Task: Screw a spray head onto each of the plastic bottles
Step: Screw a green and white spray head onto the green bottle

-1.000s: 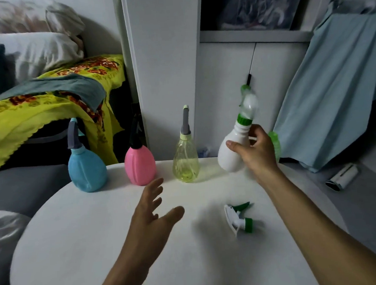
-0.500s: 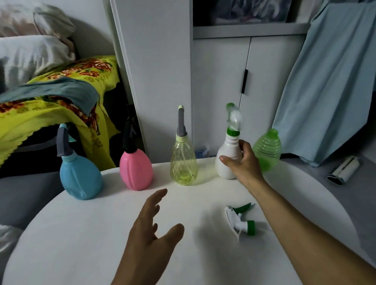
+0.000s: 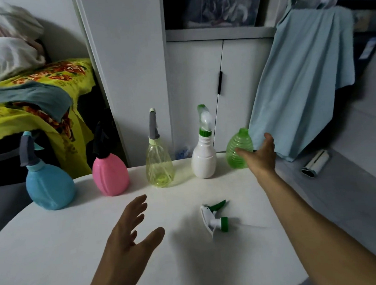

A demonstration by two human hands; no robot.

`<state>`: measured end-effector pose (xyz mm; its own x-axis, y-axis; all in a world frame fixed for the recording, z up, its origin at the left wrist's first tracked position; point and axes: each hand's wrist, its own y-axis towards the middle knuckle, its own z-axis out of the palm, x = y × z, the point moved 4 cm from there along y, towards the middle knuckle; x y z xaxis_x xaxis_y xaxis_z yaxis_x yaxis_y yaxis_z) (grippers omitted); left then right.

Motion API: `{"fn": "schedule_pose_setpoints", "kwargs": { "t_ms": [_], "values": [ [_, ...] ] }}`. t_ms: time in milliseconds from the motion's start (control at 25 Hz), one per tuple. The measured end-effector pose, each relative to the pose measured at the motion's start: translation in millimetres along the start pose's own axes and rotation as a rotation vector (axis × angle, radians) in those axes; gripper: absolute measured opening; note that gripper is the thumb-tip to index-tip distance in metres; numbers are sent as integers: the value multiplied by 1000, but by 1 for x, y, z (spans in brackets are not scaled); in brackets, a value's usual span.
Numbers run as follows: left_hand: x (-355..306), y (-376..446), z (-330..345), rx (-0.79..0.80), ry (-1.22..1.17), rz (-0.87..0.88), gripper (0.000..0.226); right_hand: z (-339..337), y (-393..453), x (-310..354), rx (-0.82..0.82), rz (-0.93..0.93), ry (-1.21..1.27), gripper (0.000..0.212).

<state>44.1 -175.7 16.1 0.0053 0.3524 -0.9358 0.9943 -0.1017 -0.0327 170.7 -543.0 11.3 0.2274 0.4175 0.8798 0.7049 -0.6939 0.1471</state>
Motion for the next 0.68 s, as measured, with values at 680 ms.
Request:
{"fn": "schedule_pose_setpoints", "kwargs": {
  "t_ms": [680],
  "values": [
    [-34, -5, 13, -8, 76, 267, 94, -45, -97, 91, 340, -307, 156, 60]
  ]
}}
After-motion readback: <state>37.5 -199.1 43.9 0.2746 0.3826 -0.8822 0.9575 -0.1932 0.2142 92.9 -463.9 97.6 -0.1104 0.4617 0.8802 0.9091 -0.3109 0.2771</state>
